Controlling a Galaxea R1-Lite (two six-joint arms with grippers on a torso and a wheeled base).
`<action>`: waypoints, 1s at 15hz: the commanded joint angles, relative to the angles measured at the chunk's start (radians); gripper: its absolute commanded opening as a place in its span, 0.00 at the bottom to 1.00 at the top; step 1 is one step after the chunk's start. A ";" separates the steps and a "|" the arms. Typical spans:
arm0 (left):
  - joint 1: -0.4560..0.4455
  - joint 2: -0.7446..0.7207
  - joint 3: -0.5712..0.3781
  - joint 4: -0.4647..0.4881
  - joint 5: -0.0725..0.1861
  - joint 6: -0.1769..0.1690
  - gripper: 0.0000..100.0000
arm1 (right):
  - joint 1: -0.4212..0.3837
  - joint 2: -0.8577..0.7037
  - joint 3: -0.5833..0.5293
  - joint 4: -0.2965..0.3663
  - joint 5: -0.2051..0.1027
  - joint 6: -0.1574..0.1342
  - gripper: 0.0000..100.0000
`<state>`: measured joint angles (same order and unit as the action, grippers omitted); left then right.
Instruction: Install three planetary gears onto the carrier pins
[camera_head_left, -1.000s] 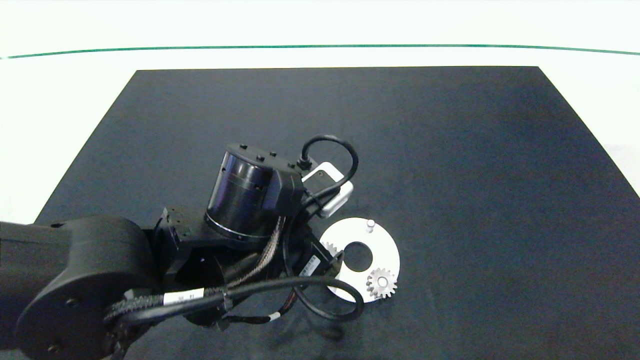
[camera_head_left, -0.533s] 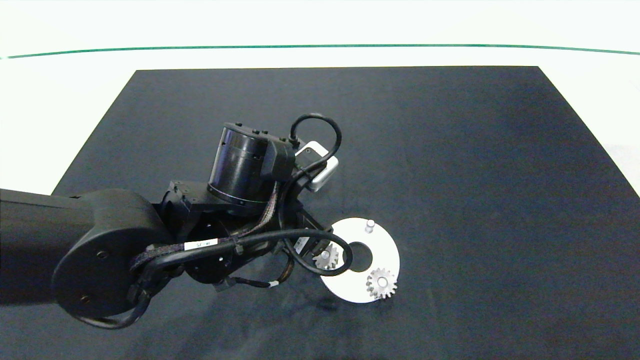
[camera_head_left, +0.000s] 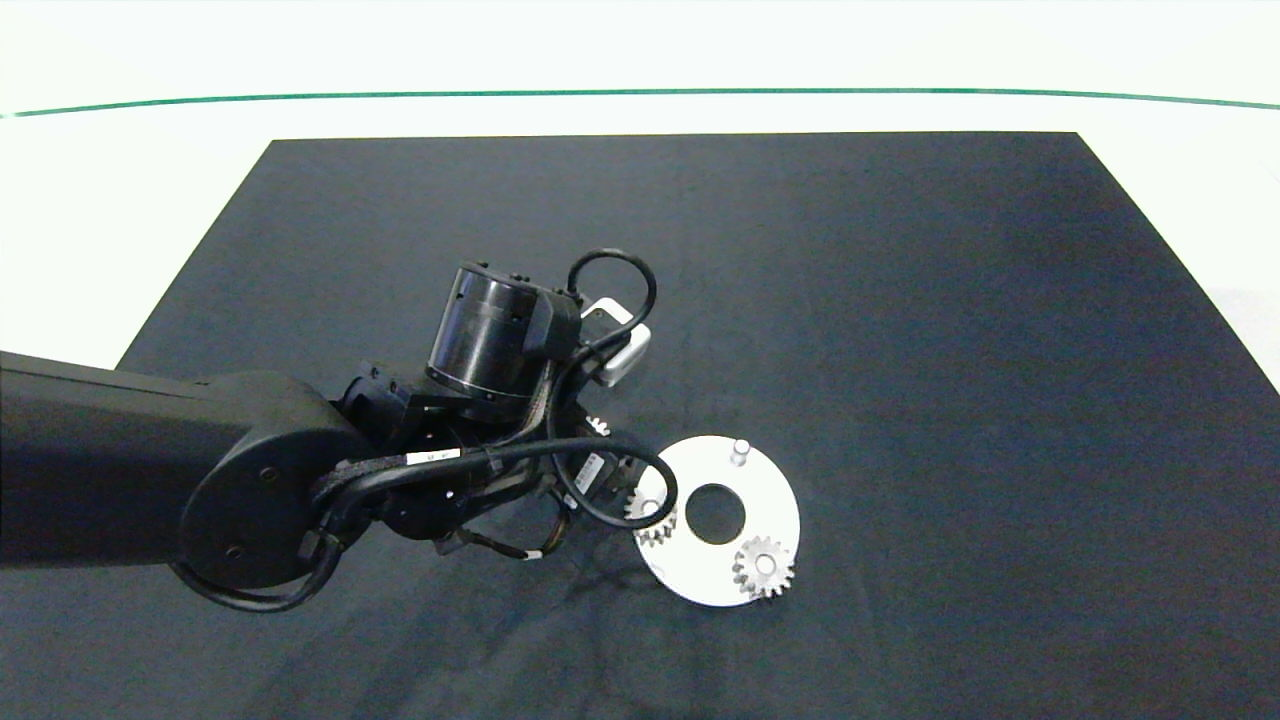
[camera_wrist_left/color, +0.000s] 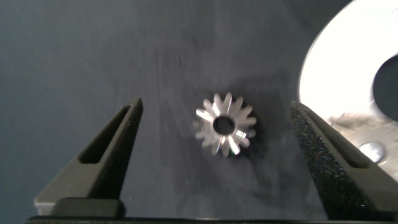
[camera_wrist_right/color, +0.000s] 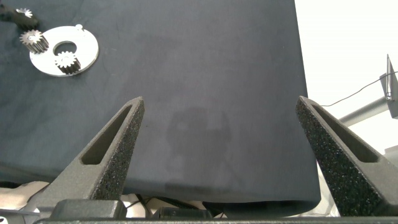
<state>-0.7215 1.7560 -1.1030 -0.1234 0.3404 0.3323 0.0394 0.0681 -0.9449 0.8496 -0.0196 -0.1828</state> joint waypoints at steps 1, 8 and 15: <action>0.004 0.000 -0.015 0.038 -0.012 0.002 0.87 | 0.001 -0.001 -0.002 0.005 0.000 -0.001 1.00; 0.007 0.007 -0.015 0.036 -0.037 0.001 0.72 | 0.001 -0.001 -0.005 0.005 0.000 -0.001 1.00; 0.007 0.013 0.008 0.033 -0.044 -0.003 0.58 | 0.001 -0.001 -0.005 0.005 0.000 -0.001 1.00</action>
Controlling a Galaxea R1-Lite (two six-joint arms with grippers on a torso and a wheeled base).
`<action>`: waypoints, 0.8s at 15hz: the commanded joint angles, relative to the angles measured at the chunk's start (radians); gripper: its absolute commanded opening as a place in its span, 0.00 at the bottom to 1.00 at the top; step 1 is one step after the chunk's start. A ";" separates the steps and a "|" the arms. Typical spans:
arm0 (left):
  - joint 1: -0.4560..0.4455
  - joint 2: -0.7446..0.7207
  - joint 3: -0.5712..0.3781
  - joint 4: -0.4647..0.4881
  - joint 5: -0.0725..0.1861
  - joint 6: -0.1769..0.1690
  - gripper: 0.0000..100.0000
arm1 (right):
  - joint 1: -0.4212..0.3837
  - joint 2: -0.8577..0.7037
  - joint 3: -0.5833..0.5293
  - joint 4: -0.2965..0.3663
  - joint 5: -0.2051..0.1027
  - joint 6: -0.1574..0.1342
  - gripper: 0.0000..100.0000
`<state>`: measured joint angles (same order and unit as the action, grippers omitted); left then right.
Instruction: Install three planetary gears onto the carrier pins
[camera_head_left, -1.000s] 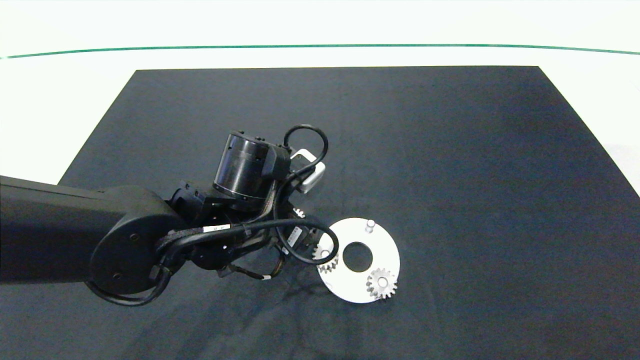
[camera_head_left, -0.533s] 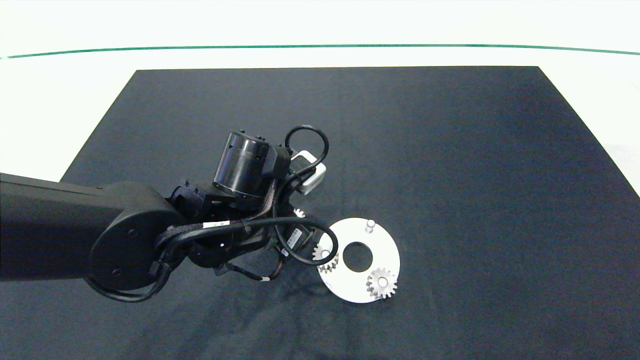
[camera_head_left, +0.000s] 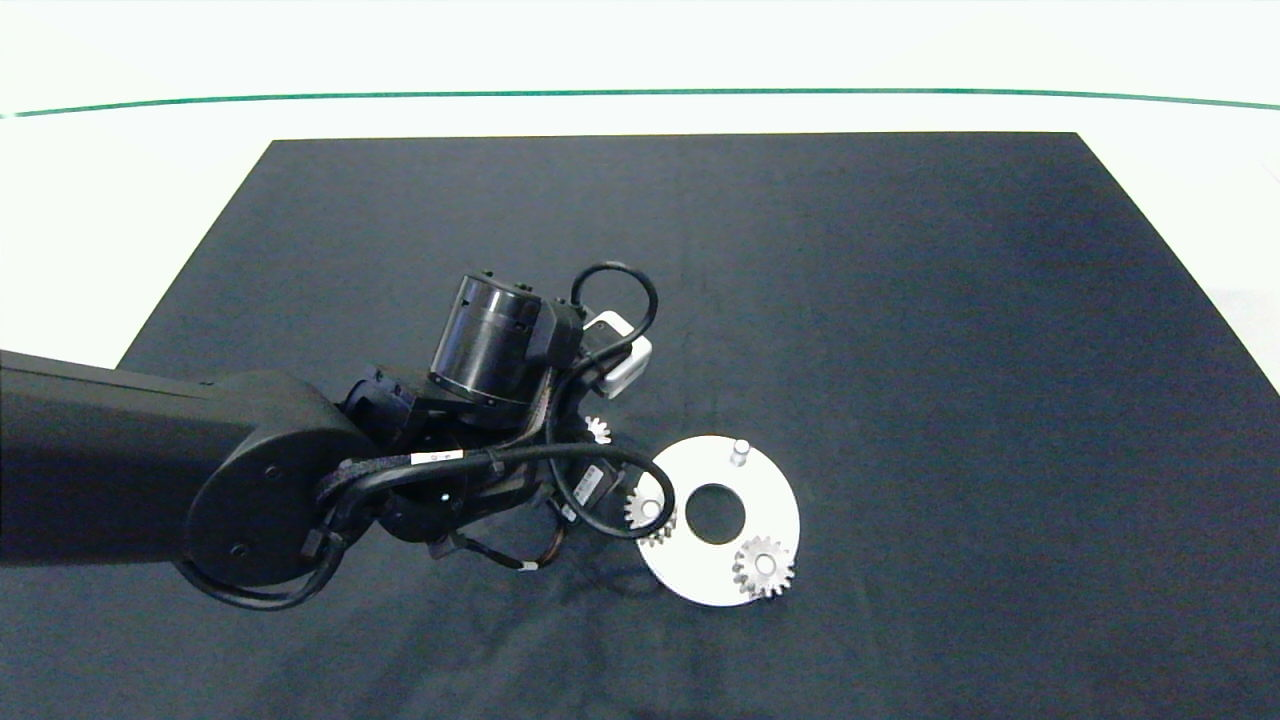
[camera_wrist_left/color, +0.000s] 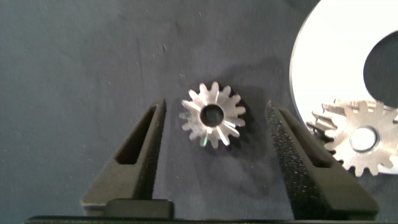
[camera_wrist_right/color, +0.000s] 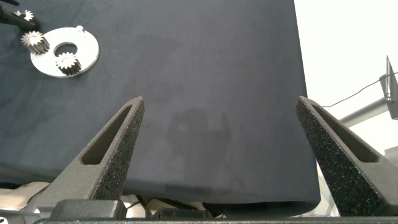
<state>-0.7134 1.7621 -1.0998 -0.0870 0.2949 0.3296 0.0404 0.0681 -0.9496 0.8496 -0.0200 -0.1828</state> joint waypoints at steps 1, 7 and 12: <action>-0.001 0.014 0.003 -0.007 0.001 0.000 0.57 | 0.001 -0.001 0.000 0.005 0.000 -0.001 1.00; 0.002 0.023 0.001 -0.008 -0.017 0.002 0.45 | -0.001 -0.001 -0.001 0.005 0.000 -0.001 1.00; 0.008 0.023 0.009 -0.010 -0.020 0.000 0.34 | -0.001 -0.001 -0.001 0.005 0.000 -0.001 1.00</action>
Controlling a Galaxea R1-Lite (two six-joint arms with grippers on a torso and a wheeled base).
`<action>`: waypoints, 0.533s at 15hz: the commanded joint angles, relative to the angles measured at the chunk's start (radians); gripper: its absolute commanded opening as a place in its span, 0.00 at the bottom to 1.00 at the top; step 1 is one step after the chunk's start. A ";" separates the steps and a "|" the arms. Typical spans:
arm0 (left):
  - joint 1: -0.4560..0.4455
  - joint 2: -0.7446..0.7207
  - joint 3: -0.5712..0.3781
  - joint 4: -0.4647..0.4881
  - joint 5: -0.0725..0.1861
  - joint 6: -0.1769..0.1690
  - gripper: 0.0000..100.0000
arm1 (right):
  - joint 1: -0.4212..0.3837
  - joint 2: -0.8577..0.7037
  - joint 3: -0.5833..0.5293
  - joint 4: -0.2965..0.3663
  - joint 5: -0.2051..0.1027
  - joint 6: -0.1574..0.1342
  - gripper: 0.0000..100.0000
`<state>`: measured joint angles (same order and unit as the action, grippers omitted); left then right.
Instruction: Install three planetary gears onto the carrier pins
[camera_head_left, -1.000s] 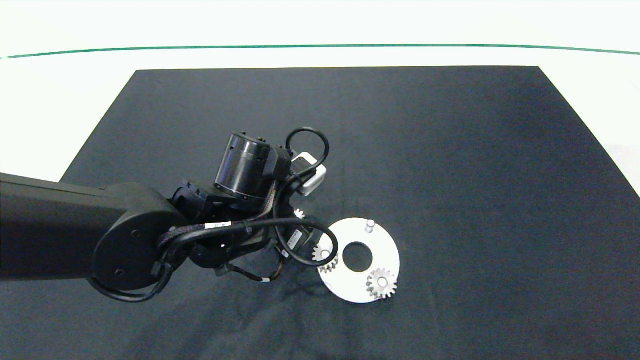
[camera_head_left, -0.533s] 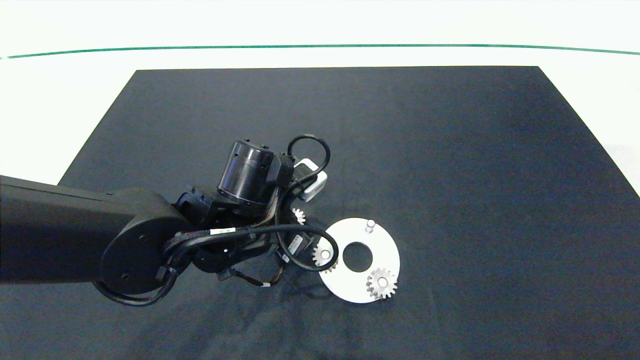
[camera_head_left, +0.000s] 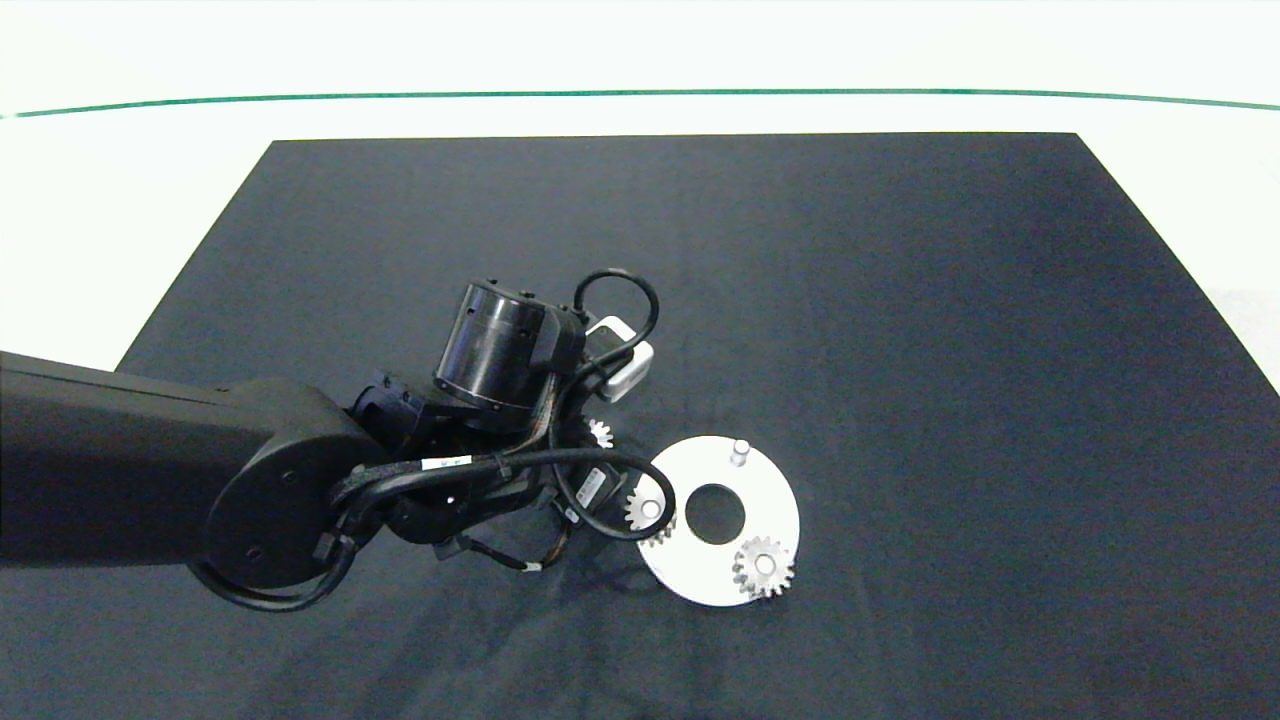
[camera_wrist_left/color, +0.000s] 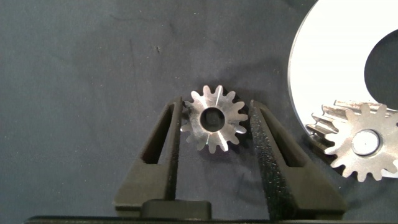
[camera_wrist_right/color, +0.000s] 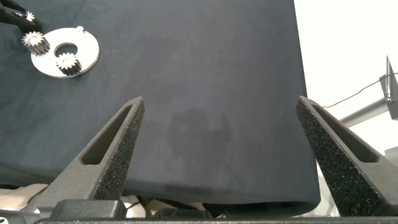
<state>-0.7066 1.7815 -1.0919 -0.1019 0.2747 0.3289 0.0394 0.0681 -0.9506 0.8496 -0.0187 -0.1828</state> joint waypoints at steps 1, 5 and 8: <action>0.001 0.004 -0.005 0.007 -0.003 0.001 0.34 | 0.001 -0.001 0.001 0.005 0.000 -0.001 1.00; 0.001 -0.005 0.003 0.007 -0.003 0.002 1.00 | 0.001 -0.001 0.004 0.005 0.000 0.002 1.00; -0.002 -0.005 -0.008 0.005 -0.003 0.001 1.00 | 0.001 -0.001 0.004 0.005 0.000 0.002 1.00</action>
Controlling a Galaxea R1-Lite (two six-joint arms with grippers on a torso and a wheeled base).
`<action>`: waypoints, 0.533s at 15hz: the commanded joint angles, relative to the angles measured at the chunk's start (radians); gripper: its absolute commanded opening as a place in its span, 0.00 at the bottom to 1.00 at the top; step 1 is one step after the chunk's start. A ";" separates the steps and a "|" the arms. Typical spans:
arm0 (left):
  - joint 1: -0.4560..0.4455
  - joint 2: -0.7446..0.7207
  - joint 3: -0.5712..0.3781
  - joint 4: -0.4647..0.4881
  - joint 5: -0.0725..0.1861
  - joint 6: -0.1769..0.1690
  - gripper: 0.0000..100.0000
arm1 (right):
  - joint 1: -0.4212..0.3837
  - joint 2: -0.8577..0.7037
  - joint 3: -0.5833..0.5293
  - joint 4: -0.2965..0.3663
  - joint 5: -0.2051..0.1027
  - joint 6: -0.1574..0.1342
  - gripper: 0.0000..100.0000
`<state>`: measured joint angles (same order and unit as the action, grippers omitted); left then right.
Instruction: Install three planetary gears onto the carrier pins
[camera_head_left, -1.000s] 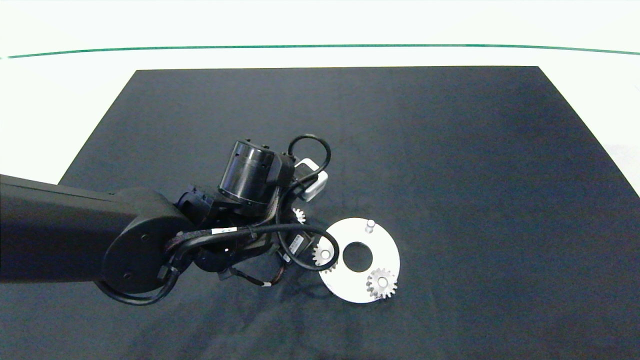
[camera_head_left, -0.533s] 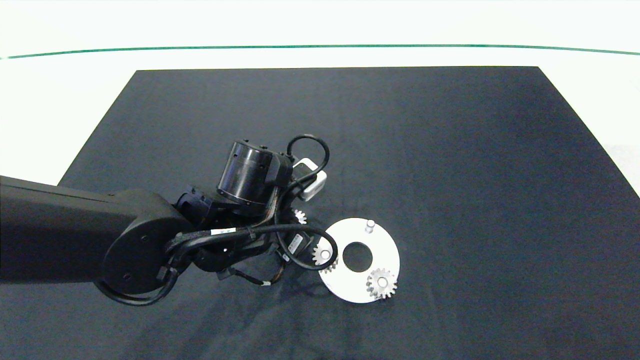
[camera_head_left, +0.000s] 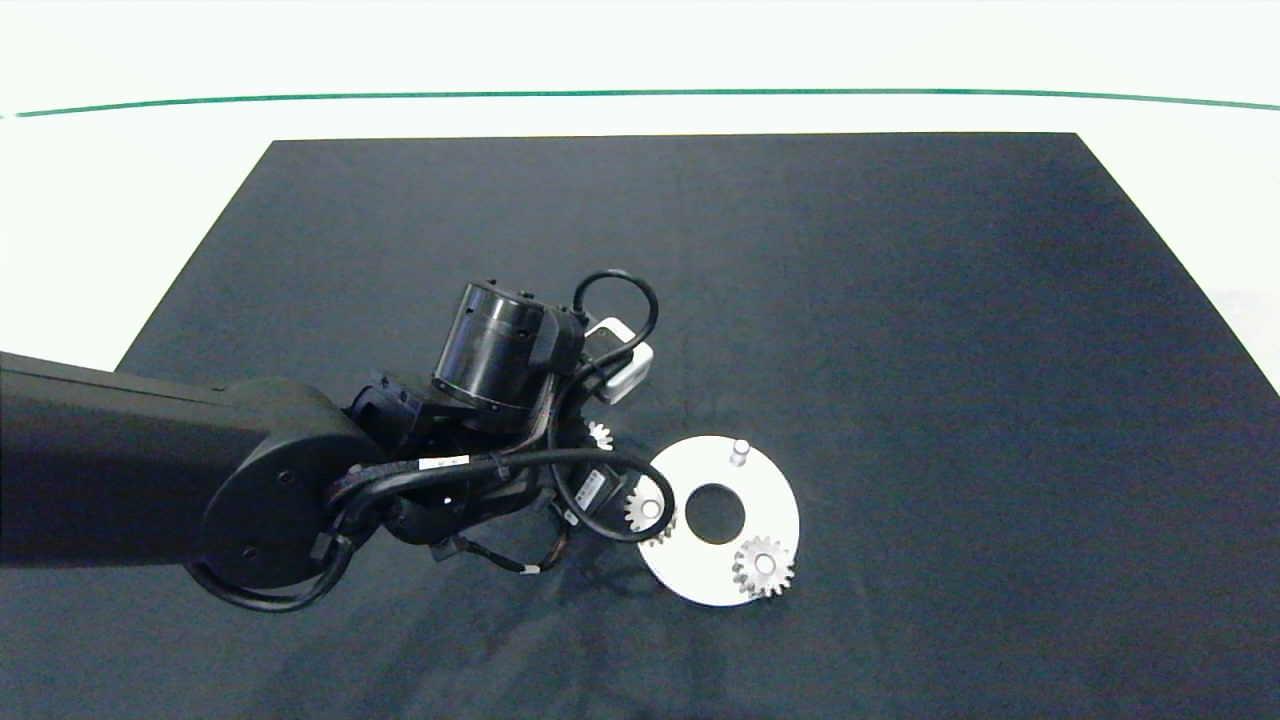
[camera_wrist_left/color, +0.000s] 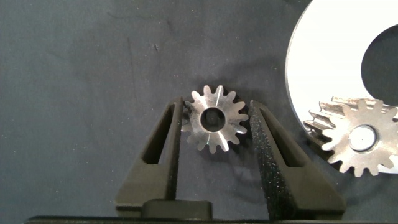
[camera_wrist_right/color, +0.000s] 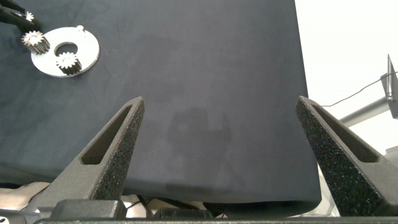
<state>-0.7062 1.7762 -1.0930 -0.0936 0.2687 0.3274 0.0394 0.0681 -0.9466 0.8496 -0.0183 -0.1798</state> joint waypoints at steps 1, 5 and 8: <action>-0.003 -0.001 -0.007 -0.003 0.003 0.002 1.00 | 0.001 -0.001 -0.001 0.005 0.000 -0.001 1.00; 0.001 -0.006 -0.002 -0.003 0.003 0.001 1.00 | 0.001 -0.001 -0.001 0.005 0.000 -0.001 1.00; 0.002 -0.006 0.002 -0.005 0.003 0.001 1.00 | 0.001 -0.001 -0.003 0.005 0.000 -0.001 1.00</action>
<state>-0.7043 1.7728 -1.0923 -0.0966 0.2706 0.3262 0.0394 0.0681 -0.9485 0.8496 -0.0183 -0.1794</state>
